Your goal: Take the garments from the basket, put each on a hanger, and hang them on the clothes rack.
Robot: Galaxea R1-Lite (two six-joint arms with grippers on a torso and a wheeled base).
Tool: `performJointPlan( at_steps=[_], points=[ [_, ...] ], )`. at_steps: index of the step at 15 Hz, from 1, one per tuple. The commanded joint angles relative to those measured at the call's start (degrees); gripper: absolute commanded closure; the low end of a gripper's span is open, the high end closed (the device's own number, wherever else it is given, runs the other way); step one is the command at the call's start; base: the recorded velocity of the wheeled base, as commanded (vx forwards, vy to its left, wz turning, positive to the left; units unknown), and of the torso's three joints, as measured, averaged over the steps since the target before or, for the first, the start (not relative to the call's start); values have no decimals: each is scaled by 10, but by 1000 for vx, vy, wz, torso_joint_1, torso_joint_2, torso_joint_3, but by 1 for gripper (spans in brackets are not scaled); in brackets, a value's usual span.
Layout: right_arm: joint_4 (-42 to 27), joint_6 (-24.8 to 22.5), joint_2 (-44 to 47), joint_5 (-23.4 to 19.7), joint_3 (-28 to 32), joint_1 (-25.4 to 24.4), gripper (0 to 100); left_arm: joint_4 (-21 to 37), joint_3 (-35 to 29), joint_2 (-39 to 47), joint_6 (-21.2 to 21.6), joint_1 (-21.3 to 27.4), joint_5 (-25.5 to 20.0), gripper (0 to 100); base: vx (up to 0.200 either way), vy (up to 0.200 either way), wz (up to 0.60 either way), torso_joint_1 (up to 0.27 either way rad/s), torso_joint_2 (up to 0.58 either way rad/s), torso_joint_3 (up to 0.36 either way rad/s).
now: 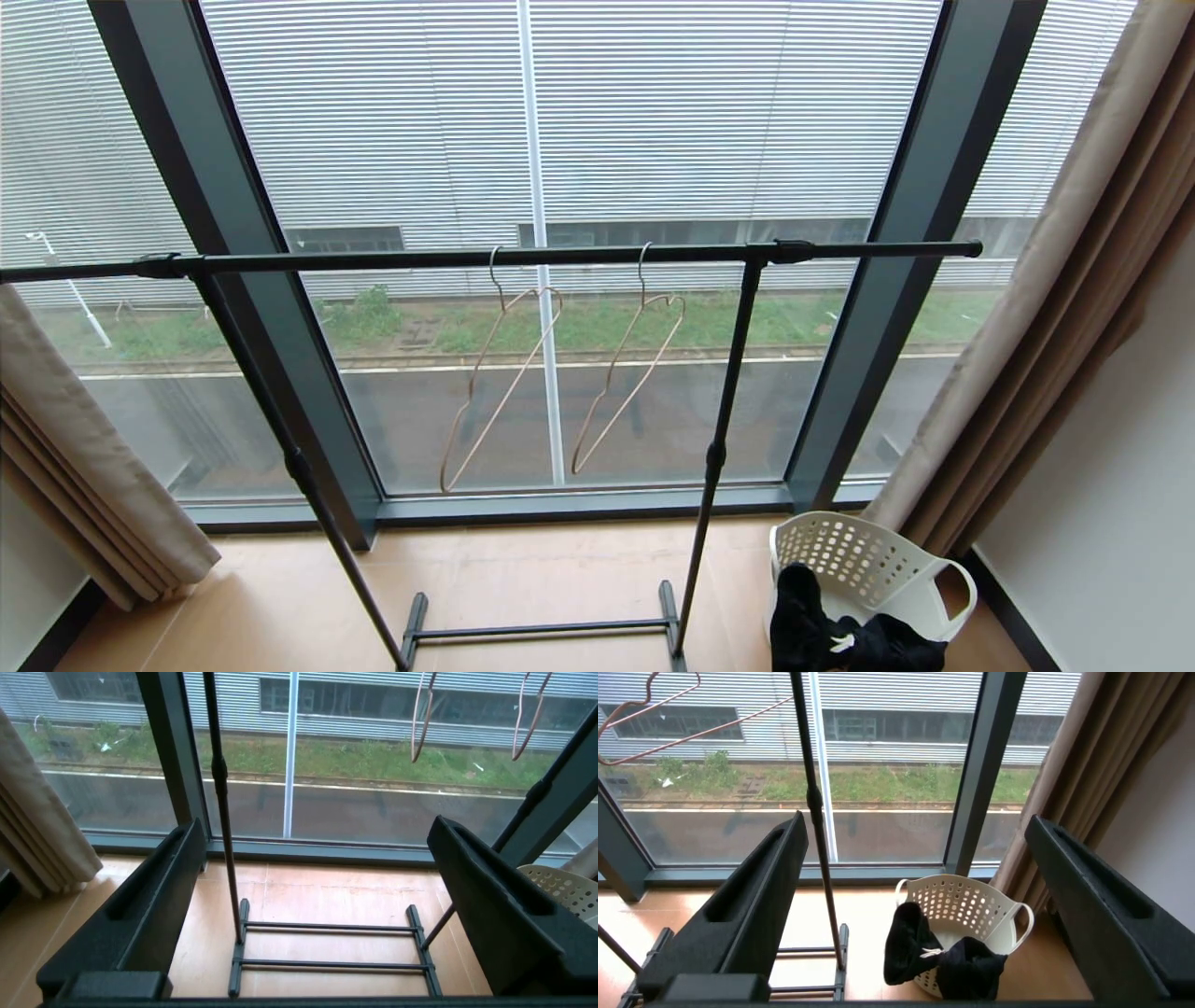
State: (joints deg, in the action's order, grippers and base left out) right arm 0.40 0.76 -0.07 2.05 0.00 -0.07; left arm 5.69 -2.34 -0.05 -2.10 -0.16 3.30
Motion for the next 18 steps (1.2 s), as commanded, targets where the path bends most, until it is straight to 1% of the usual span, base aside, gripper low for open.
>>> performJointPlan(
  at_steps=[1, 5, 7, 13, 18],
  points=[
    [0, -4, 1, -2, 0, 0, 0, 0, 0, 0, 0, 0, 0, 0, 0, 0, 0, 0, 0, 0],
    [-1, -9, 1, -4, 0, 0, 0, 0, 0, 0, 0, 0, 0, 0, 0, 0, 0, 0, 0, 0],
    [-1, -15, 1, -12, 0, 0, 0, 0, 0, 0, 0, 0, 0, 0, 0, 0, 0, 0, 0, 0],
    [-1, -15, 1, -12, 0, 0, 0, -1, 0, 0, 0, 0, -1, 0, 0, 0, 0, 0, 0, 0],
    [-3, -15, 1, -12, 0, 0, 0, 0, 0, 0, 0, 0, -1, 0, 0, 0, 0, -134, 285, 144]
  ],
)
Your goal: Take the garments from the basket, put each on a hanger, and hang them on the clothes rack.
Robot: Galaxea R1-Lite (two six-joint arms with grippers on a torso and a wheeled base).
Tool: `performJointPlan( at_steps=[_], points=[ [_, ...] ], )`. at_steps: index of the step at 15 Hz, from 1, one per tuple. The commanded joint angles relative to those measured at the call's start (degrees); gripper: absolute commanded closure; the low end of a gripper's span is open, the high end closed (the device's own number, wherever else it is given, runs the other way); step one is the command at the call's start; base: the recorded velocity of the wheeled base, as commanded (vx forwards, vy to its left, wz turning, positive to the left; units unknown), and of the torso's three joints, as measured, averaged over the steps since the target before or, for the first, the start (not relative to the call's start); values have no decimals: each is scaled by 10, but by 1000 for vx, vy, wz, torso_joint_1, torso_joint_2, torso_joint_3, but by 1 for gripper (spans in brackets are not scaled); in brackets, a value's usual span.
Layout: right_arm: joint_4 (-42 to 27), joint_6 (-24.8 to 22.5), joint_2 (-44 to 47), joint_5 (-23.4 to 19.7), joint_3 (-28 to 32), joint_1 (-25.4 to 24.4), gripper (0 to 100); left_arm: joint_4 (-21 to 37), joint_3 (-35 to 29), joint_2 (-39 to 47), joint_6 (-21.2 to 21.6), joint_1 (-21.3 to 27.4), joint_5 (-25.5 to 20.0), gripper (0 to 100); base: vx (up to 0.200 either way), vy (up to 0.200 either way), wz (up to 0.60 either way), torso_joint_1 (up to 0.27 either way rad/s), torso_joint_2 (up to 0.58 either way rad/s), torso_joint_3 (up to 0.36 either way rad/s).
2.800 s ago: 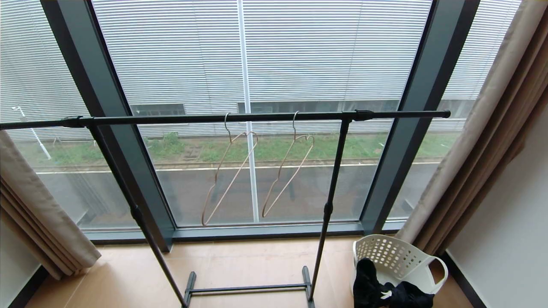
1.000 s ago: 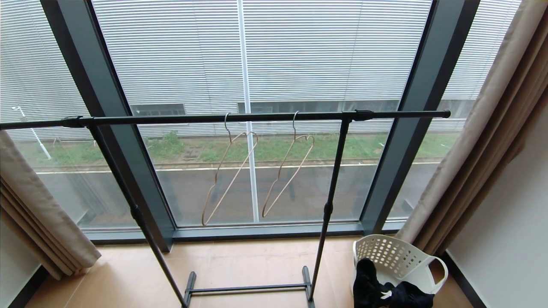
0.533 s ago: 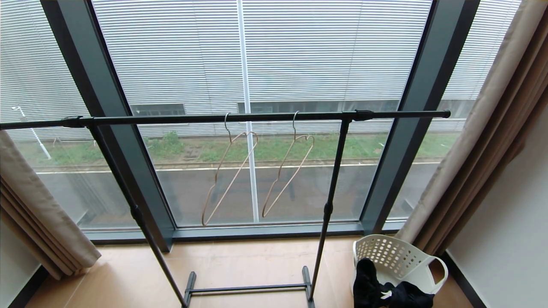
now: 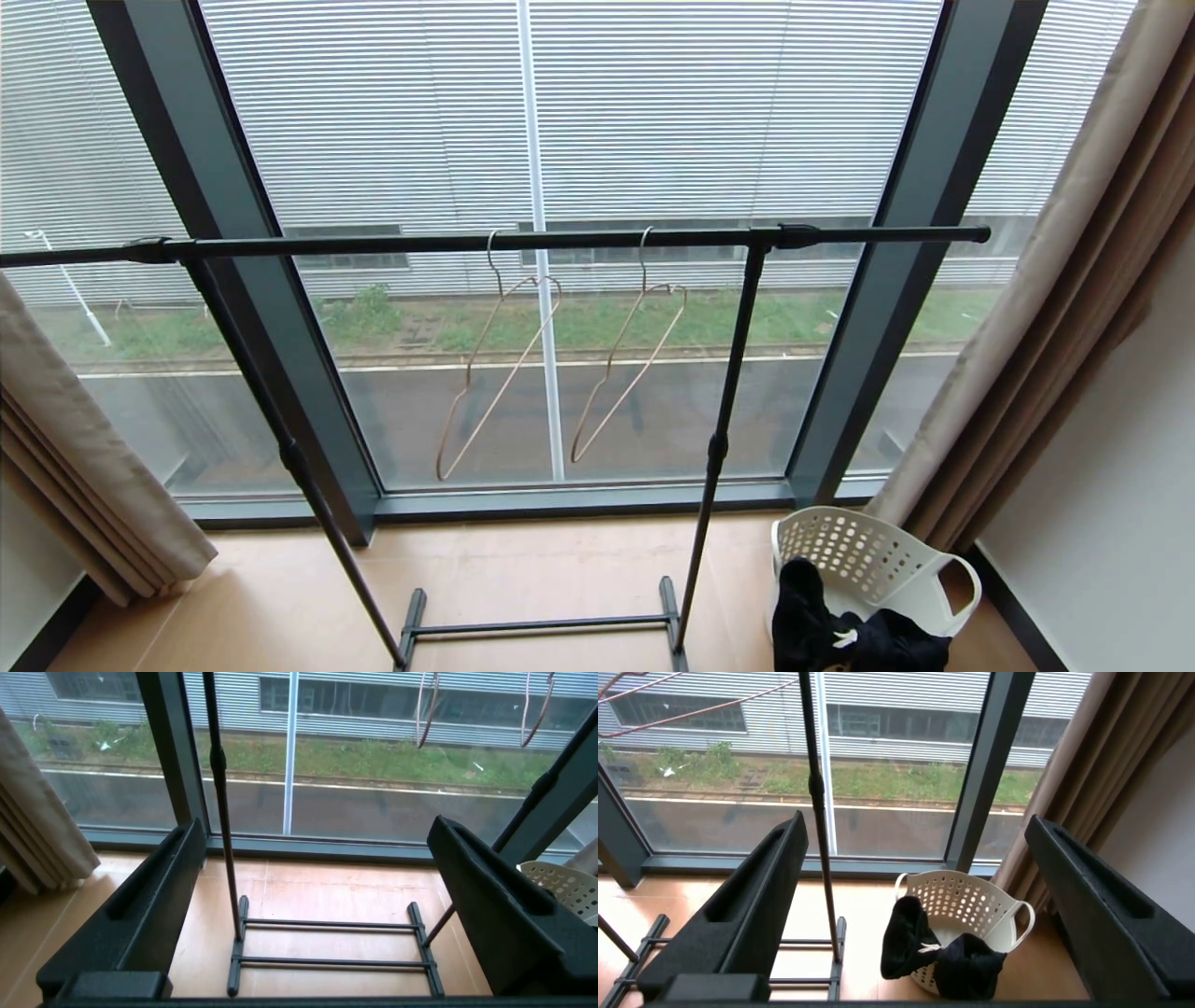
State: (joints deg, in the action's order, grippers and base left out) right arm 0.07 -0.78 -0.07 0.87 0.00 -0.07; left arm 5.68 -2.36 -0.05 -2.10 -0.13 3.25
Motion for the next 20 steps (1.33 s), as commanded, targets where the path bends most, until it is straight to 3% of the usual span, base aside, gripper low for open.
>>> performJointPlan(
  at_steps=[1, 13, 20],
  points=[
    [1, 0, 1, -1, 0, 0, 0, 0, 0, 0, 0, 0, 1, 0, 0, 0, 0, -168, 344, 183],
    [0, 0, 1, -1, 0, 0, 0, 0, 0, 0, -1, 0, 0, 0, 0, 0, 0, -170, 361, 192],
    [-1, 0, 1, -1, 0, 0, 0, 0, 0, 0, -1, 0, 0, 0, 0, 0, 0, -242, 527, 286]
  ],
)
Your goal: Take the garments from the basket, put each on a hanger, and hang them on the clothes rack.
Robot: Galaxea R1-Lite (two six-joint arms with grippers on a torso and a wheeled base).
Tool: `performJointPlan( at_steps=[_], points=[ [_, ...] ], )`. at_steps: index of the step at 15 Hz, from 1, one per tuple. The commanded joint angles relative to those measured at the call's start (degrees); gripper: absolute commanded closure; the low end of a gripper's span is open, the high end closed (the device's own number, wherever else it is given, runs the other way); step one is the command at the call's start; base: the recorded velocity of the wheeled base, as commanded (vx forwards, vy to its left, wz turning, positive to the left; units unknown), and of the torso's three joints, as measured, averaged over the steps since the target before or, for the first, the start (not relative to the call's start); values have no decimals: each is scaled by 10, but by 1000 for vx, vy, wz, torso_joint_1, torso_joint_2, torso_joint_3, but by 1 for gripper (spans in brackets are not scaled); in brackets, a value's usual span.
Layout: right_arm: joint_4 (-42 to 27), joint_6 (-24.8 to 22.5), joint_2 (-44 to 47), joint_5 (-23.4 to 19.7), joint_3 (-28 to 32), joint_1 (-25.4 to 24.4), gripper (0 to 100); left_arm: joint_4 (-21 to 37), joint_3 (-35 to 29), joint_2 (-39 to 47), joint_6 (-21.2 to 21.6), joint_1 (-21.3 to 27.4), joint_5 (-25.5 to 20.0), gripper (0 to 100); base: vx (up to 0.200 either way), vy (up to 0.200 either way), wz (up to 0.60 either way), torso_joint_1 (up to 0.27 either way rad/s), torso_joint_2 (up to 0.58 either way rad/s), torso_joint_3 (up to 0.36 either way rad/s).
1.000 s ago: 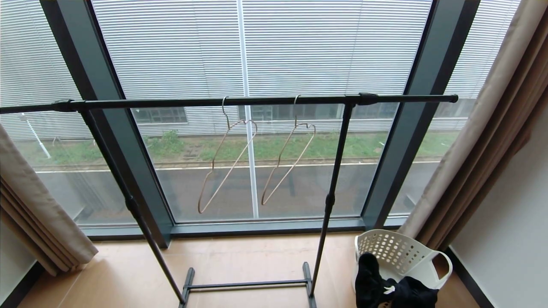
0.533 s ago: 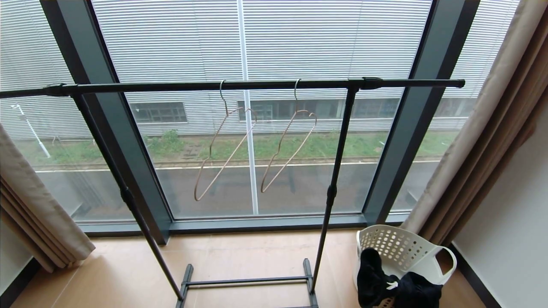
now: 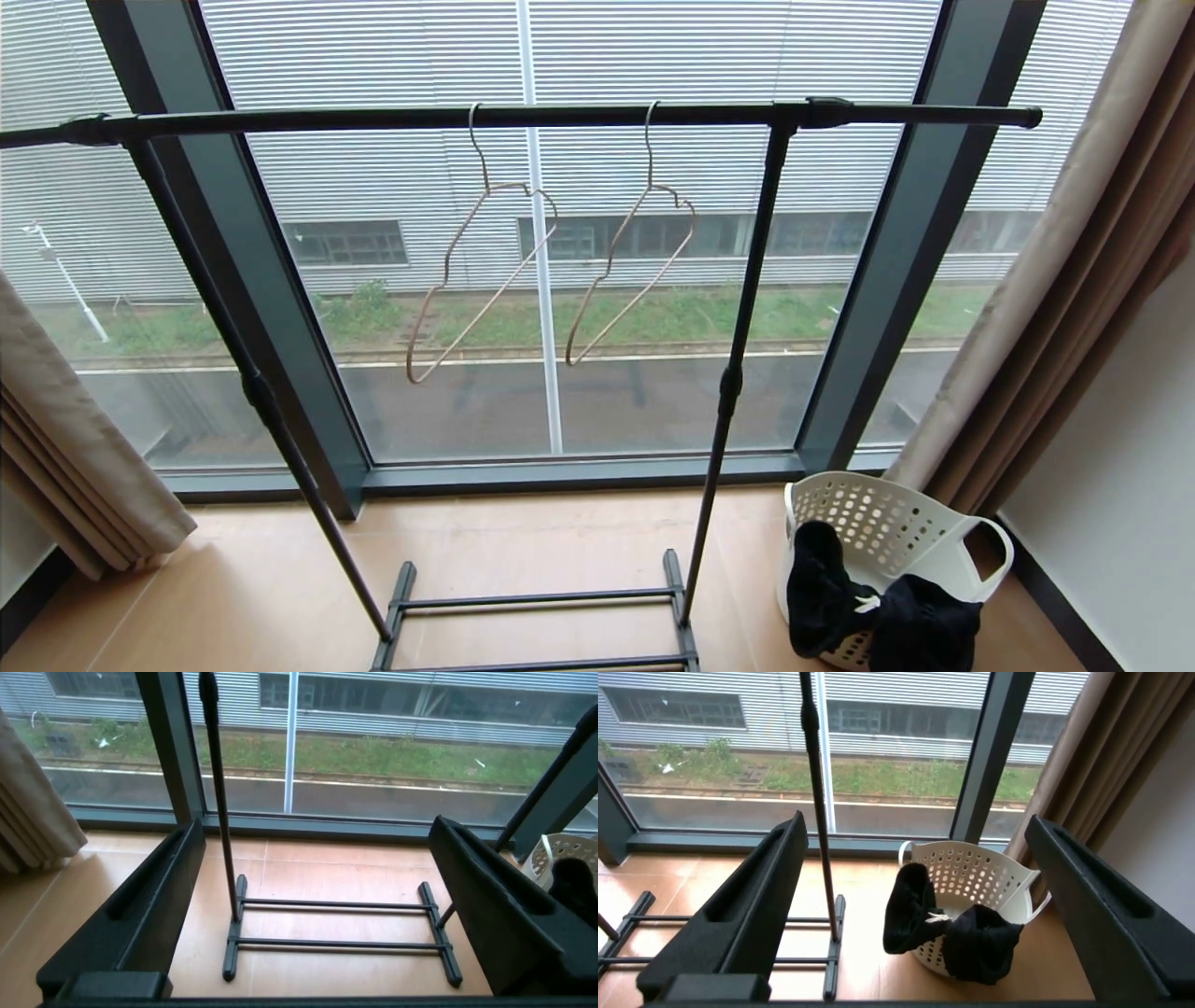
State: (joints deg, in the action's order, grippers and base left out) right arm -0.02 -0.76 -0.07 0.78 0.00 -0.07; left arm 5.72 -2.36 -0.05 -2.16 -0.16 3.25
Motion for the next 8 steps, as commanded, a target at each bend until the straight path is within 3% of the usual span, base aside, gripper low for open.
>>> performJointPlan(
  at_steps=[1, 8],
  points=[
    [0, 0, 1, 0, 0, 0, 0, 0, 0, 0, 0, 0, 0, 0, 0, 0, 0, -232, 540, 310],
    [0, 0, 1, 0, 0, 0, 0, -1, 0, 0, 0, 0, 1, 0, 0, 0, 0, -229, 514, 286]
  ],
)
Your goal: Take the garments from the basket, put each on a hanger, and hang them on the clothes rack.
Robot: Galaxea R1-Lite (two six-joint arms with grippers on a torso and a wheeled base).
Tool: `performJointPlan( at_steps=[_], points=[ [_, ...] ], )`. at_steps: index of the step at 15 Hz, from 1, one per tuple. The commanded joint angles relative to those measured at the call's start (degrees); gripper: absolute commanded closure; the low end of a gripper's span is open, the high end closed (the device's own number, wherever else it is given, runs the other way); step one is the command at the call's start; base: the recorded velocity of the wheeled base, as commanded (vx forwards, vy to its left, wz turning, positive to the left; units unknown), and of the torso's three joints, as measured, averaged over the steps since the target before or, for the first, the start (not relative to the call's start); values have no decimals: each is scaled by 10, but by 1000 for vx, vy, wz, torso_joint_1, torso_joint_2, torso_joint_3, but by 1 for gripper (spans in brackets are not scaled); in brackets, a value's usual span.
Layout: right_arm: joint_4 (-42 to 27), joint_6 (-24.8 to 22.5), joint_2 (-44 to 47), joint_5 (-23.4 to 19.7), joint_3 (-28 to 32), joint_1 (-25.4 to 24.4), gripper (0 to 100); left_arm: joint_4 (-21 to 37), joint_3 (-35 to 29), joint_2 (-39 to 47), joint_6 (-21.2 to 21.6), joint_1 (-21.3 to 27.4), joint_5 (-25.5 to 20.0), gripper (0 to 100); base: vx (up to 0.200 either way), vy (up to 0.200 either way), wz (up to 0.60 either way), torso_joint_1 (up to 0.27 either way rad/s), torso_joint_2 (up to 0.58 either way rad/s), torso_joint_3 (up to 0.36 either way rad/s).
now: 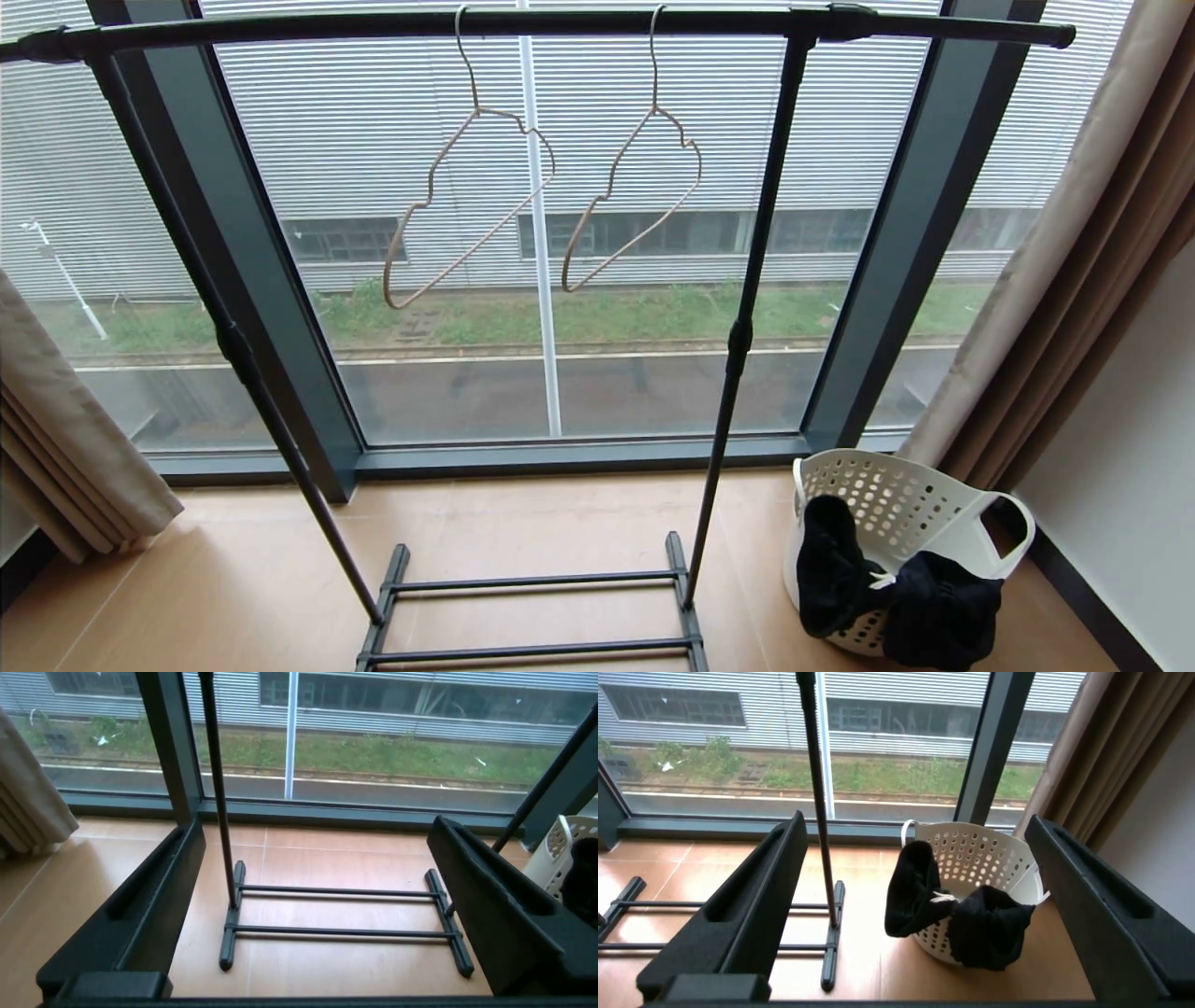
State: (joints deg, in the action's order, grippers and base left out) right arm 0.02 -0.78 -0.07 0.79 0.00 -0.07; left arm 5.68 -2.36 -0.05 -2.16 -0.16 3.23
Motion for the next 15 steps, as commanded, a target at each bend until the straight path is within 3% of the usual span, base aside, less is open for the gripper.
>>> performJointPlan(
  at_steps=[1, 11, 15],
  points=[
    [0, 0, 1, 0, 0, 0, 0, 0, 0, 0, 0, 0, 0, 0, 0, 0, 0, -212, 496, 290],
    [0, 0, 1, 0, 0, 0, 0, 0, 0, 0, 0, 0, 0, 0, 0, 0, 0, -182, 468, 287],
    [1, 0, 1, 0, 0, 0, 0, -1, 0, 0, 1, 1, 0, 0, 0, 0, 0, -43, 119, 79]
  ],
)
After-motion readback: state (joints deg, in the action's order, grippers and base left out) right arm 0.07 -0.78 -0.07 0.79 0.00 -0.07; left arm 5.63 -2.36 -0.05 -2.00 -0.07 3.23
